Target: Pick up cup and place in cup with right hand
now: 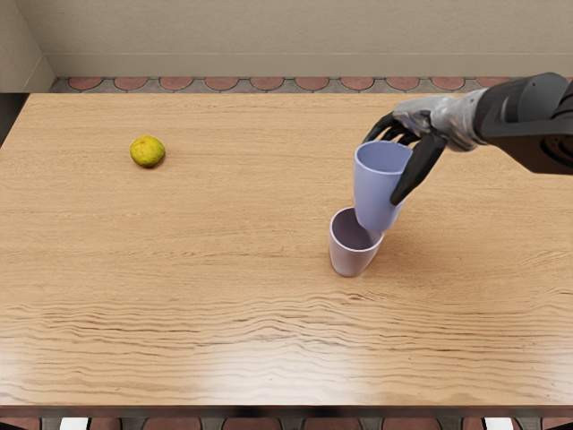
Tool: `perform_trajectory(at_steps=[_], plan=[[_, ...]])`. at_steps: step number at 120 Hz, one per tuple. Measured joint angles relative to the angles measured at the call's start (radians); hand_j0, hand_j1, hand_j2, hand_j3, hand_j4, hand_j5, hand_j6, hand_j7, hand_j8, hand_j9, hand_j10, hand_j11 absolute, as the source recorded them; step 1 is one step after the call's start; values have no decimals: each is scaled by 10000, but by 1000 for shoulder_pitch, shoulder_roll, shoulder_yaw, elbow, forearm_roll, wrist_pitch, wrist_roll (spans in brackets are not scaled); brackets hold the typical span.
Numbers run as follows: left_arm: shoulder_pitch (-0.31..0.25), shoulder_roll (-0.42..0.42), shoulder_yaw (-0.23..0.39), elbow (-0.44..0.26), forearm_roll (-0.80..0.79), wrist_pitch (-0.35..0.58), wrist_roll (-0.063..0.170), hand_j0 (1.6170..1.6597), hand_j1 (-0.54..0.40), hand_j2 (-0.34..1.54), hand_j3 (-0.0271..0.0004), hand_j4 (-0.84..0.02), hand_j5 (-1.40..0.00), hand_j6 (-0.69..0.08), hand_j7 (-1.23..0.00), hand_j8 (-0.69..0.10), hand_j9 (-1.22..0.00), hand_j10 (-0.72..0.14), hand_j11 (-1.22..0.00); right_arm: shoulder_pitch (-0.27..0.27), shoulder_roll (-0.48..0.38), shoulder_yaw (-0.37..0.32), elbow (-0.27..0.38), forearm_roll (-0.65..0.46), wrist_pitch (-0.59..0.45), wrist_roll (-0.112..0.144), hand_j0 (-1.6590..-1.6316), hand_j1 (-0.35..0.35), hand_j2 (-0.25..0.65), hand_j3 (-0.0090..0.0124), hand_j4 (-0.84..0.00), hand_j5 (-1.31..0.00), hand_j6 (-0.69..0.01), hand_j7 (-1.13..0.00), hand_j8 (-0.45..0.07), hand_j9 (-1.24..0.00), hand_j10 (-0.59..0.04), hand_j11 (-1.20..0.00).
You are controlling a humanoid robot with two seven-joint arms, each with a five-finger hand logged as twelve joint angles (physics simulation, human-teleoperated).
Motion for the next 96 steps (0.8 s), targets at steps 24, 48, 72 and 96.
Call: perform_trajectory(at_steps=[24,48,72,96], plan=[[0,0,0,0,0,0,0,16581,3444,7,0,-38,-50,-38,-50,-38,-50,-38,-50,-29,17,52,-6,3,17,1,-16560,1144,538,1,-3723,-6651,-2985,-6478,-3067,-6642,-4758,-6649],[0,0,0,0,0,0,0,16581,3444,7,0,-38,-50,-38,-50,-38,-50,-38,-50,-54,30,65,-10,4,32,1,-16562,1386,823,2,-3510,-6693,-2787,-6483,-2886,-6657,-4598,-6681],[0,0,0,0,0,0,0,16581,3444,7,0,-38,-50,-38,-50,-38,-50,-38,-50,-59,25,67,-11,3,50,1,-16561,1426,738,2,-3432,-6586,-2731,-6370,-2839,-6537,-4473,-6564],[0,0,0,0,0,0,0,16581,3444,6,0,-38,-50,-38,-50,-38,-50,-38,-50,-100,15,89,-62,0,55,0,-16573,-1269,220,0,-1616,-2887,-1360,-2804,-1396,-2868,-2005,-2878]])
